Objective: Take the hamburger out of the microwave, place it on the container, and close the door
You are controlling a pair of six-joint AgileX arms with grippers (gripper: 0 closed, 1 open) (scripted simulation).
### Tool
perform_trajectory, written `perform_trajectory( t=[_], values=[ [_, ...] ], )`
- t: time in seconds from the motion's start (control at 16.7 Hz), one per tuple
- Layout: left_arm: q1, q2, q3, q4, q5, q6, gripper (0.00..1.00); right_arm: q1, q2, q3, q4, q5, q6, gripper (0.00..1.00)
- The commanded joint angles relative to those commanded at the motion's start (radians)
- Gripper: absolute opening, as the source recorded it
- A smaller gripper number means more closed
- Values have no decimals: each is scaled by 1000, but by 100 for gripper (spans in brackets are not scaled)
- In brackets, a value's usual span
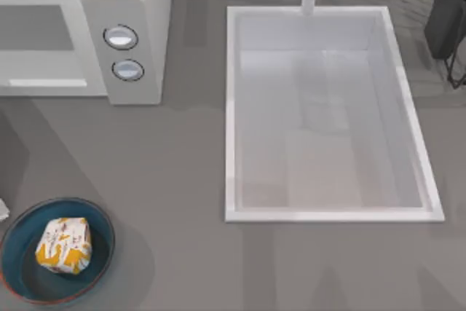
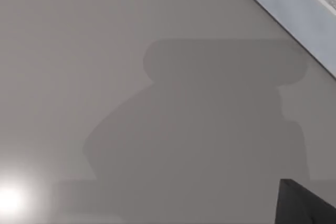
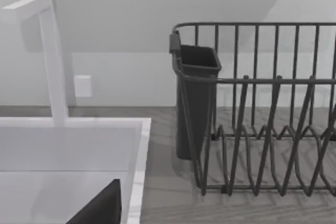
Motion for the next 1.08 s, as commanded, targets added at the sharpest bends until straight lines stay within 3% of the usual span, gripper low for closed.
perform_trajectory(
  t=[0.3,0.78,1.08],
  values=[
    [-201,-187,-154,54,-115,-181,0,0,0,0,0,0,0,100],
    [-248,-207,-173,58,-151,-226,0,0,0,0,0,0,0,100],
    [-498,-278,-216,64,-311,-402,0,0,0,0,0,0,0,100]
  ],
)
